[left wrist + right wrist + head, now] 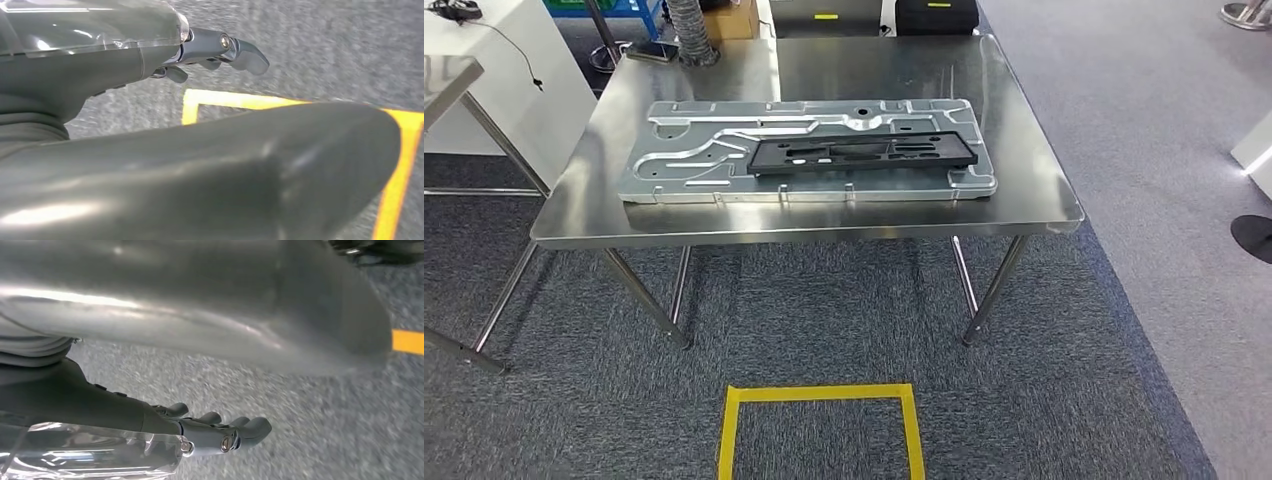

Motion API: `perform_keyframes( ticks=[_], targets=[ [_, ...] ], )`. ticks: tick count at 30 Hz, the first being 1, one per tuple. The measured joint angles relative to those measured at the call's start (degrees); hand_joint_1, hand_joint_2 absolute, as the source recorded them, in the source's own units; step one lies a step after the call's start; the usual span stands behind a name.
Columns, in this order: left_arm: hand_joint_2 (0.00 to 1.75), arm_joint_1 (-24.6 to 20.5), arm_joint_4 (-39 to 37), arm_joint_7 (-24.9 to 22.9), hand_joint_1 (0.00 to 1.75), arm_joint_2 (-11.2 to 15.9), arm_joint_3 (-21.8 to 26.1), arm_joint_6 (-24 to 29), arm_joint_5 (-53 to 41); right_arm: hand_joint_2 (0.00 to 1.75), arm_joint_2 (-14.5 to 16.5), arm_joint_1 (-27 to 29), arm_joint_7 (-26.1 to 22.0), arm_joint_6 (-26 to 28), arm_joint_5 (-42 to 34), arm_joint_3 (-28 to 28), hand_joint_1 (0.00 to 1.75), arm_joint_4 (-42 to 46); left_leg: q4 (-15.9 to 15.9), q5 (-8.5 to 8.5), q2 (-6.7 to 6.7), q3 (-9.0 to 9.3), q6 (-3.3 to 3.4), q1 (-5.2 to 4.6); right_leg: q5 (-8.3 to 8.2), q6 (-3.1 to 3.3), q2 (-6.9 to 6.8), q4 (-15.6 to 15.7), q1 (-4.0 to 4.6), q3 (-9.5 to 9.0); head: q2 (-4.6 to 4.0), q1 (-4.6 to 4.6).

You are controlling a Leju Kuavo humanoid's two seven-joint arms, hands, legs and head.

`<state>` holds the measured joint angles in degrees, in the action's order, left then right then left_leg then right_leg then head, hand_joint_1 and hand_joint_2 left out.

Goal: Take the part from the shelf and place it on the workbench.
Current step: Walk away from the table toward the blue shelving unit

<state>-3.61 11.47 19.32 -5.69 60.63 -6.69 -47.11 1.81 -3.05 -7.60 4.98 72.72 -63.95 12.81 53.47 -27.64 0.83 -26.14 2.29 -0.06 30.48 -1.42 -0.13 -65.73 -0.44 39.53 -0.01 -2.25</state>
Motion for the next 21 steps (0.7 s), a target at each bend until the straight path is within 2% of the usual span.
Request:
perform_keyframes(
  ticks=[1,2,3,4,5,6,7,8,9,11,12,13,14,15,16,17,18,19,20,21],
  targets=[
    [0.00,0.1,0.0,-0.2,0.00,0.0,0.0,0.0,0.0,0.00,0.1,0.0,0.0,-0.3,0.0,0.0,0.00,-0.1,0.1,0.73,0.02,-1.03,-0.04,0.01,2.07,-0.24,0.00,-3.8,-0.13,0.58,0.00,-0.01],
    [0.00,0.1,0.0,-0.3,0.00,0.0,0.0,-0.1,-0.1,0.00,0.3,-0.1,0.0,-0.6,0.0,0.0,0.00,-0.2,0.4,1.42,0.05,-2.14,-0.16,0.04,2.54,-0.46,0.00,-6.7,-0.27,0.65,0.00,-0.01],
    [0.00,0.1,0.0,-0.4,0.00,0.1,0.0,-0.2,-0.2,0.00,0.4,-0.1,0.1,-0.7,0.0,0.0,0.00,-0.3,0.8,2.04,0.06,-3.34,-0.32,0.10,1.62,-0.66,0.00,-8.1,-0.43,-0.02,0.00,-0.01],
    [0.00,0.2,0.0,-0.5,0.00,0.1,0.0,-0.3,-0.4,0.00,0.5,-0.1,0.1,-0.9,0.0,0.0,0.00,-0.4,1.4,2.54,0.07,-4.55,-0.53,0.19,-0.13,-0.83,-0.01,-7.5,-0.61,-1.60,0.01,-0.01],
    [0.00,0.2,0.0,-0.5,0.00,0.1,0.0,-0.4,-0.6,0.00,0.7,-0.2,0.2,-0.9,0.0,0.0,0.00,-0.4,2.1,2.94,0.07,-5.73,-0.79,0.29,-1.68,-0.95,-0.01,-5.0,-0.80,-4.16,0.00,-0.01],
    [0.00,0.2,0.0,-0.6,0.00,0.2,0.0,-0.5,-0.8,0.00,0.9,-0.3,0.3,-1.0,0.0,0.0,0.00,-0.5,2.8,3.24,0.05,-6.85,-1.10,0.31,-1.98,-0.99,-0.01,-0.8,-0.88,-7.41,-0.01,0.00],
    [0.00,0.3,0.0,-0.6,0.00,0.4,-0.1,-0.5,-0.9,0.00,1.1,-0.5,0.5,-1.0,0.0,0.0,0.00,-0.5,3.5,3.54,0.05,-7.77,-1.47,0.30,-1.33,-0.79,0.05,3.5,-0.86,-10.41,-0.01,0.00],
    [0.00,0.3,0.0,-0.6,0.00,0.6,-0.1,-0.5,-1.0,0.00,1.3,-0.6,0.8,-1.0,0.0,0.0,0.00,-0.6,4.1,3.90,0.05,-8.44,-1.87,0.28,-0.30,-0.49,0.10,6.9,-0.75,-12.49,-0.01,-0.01],
    [0.00,0.3,0.0,-0.6,0.00,0.7,-0.1,-0.5,-1.1,0.00,1.6,-0.7,1.1,-1.0,0.0,0.0,0.00,-0.6,4.3,4.32,0.06,-8.89,-2.27,0.24,0.64,-0.07,0.14,8.9,-0.54,-13.49,0.00,-0.01],
    [0.00,0.5,0.0,-0.6,0.00,1.1,-0.1,-0.4,-1.2,0.00,2.2,-0.7,1.9,-1.3,0.0,-0.1,0.00,-0.8,4.5,4.98,0.00,-9.41,-3.03,0.38,0.31,0.99,0.03,9.4,-0.45,-12.94,0.00,-0.01],
    [0.00,0.6,0.0,-0.6,0.00,1.3,-0.1,-0.5,-1.2,0.00,2.4,-0.8,2.4,-1.5,0.0,-0.1,0.00,-0.9,5.0,4.22,-0.08,-9.81,-3.37,0.48,-0.24,1.56,-0.07,9.4,-0.47,-12.41,-0.01,-0.01],
    [0.00,0.7,0.0,-0.6,0.00,1.4,-0.1,-0.5,-1.2,0.00,2.7,-0.8,2.8,-1.7,0.0,-0.1,0.00,-1.0,6.4,2.45,-0.16,-10.39,-3.69,0.59,-0.87,2.08,-0.18,9.5,-0.52,-11.80,-0.01,-0.01],
    [0.00,0.8,0.0,-0.5,0.00,1.6,-0.1,-0.5,-1.2,0.00,2.9,-0.8,3.2,-1.9,0.1,-0.2,0.00,-1.1,8.9,-0.24,-0.23,-11.16,-3.96,0.70,-1.51,2.49,-0.28,9.5,-0.49,-11.11,-0.01,-0.01],
    [0.00,0.8,0.0,-0.4,0.00,1.7,-0.1,-0.5,-1.2,0.00,3.0,-0.9,3.6,-2.0,0.1,-0.2,0.00,-1.1,12.4,-3.24,-0.26,-11.98,-4.18,0.71,-2.12,2.74,-0.30,9.5,-0.35,-10.38,0.00,-0.01],
    [0.00,0.8,0.0,-0.3,0.00,1.8,-0.1,-0.5,-1.2,0.00,3.2,-0.9,3.9,-2.1,0.2,-0.2,0.00,-1.1,16.1,-5.54,-0.26,-12.67,-4.33,0.72,-2.71,2.86,-0.33,9.4,-0.21,-9.62,0.01,-0.01],
    [0.00,0.8,0.0,-0.1,0.00,1.9,-0.1,-0.5,-1.1,0.00,3.4,-0.9,4.1,-2.2,0.3,-0.2,0.00,-1.2,19.1,-6.62,-0.27,-12.92,-4.40,0.72,-3.31,2.92,-0.34,9.4,-0.06,-8.82,0.01,-0.01],
    [0.00,0.8,0.0,0.0,0.00,1.9,-0.1,-0.5,-1.0,0.00,3.5,-0.9,4.3,-2.3,0.3,-0.2,0.00,-1.2,20.5,-6.31,-0.28,-12.40,-4.33,0.72,-3.91,2.94,-0.35,9.3,0.08,-7.96,0.01,-0.01],
    [0.00,0.7,0.0,0.2,0.00,1.9,-0.1,-0.5,-1.0,0.00,3.7,-0.9,4.4,-2.5,0.2,-0.2,0.00,-1.2,19.9,-4.98,-0.29,-10.94,-4.15,0.70,-4.48,2.93,-0.35,9.1,0.21,-7.11,0.00,-0.01],
    [0.00,0.7,0.0,0.4,0.00,1.9,-0.1,-0.5,-1.0,0.00,3.8,-0.9,4.4,-2.6,0.2,-0.2,0.00,-1.2,17.5,-3.35,-0.31,-8.69,-3.84,0.66,-5.00,2.89,-0.32,9.0,0.32,-6.33,-0.01,-0.01],
    [0.00,0.5,0.0,0.5,0.00,2.0,-0.1,-0.5,-1.0,0.00,3.9,-0.9,4.4,-2.7,0.2,-0.2,0.00,-1.3,13.4,-2.31,-0.38,-5.49,-3.37,0.55,-5.51,2.80,-0.30,8.9,0.39,-5.67,-0.01,-0.01]
  ],
)
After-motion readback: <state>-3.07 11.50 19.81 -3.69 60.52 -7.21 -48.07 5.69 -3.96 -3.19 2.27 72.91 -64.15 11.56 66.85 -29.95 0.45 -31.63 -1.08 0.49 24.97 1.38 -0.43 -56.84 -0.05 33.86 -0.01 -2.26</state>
